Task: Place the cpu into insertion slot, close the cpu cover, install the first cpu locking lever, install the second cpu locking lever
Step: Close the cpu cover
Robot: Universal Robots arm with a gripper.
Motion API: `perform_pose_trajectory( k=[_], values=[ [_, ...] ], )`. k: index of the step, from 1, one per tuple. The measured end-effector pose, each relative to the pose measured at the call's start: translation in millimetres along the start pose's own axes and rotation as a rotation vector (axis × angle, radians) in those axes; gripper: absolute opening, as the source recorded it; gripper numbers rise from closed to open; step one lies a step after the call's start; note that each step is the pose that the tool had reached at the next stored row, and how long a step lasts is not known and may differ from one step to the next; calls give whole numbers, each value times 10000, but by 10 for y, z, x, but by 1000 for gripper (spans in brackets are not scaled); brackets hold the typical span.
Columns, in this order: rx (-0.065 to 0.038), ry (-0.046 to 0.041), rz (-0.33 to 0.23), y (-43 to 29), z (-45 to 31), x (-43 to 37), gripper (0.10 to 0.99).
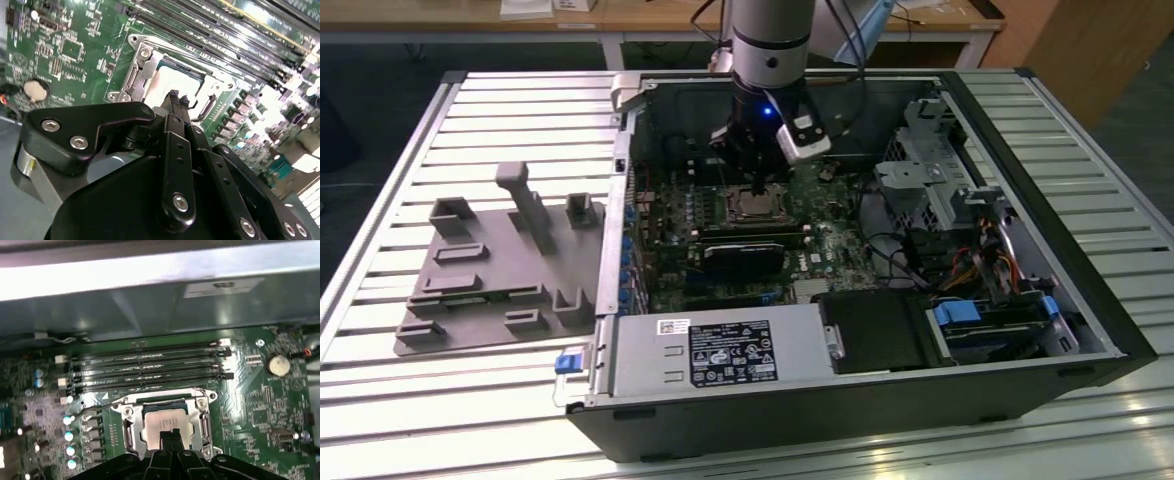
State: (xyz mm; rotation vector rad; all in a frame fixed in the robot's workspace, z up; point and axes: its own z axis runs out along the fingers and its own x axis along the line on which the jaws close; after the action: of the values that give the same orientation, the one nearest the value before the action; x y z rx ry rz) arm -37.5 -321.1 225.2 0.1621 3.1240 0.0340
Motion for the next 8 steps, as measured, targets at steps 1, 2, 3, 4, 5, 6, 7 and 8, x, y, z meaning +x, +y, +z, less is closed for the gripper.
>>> perform_pose_trajectory(
  k=[1, 2, 3, 4, 5, 6, 7, 8],
  values=[
    [-2, 4, -183, 0, 1, 0, 102],
    [-5, 8, -376, 0, 2, 0, 102],
    [-7, 12, -555, 0, 3, 0, 102],
    [-9, 16, -735, 0, 4, 0, 102],
    [-11, 21, -915, 0, 4, 0, 102],
    [-12, 25, -1083, 0, 4, 0, 102],
    [-13, 25, -1138, 0, 4, 0, 102],
    [-13, 26, -1141, 0, 4, 0, 102]
  ],
)
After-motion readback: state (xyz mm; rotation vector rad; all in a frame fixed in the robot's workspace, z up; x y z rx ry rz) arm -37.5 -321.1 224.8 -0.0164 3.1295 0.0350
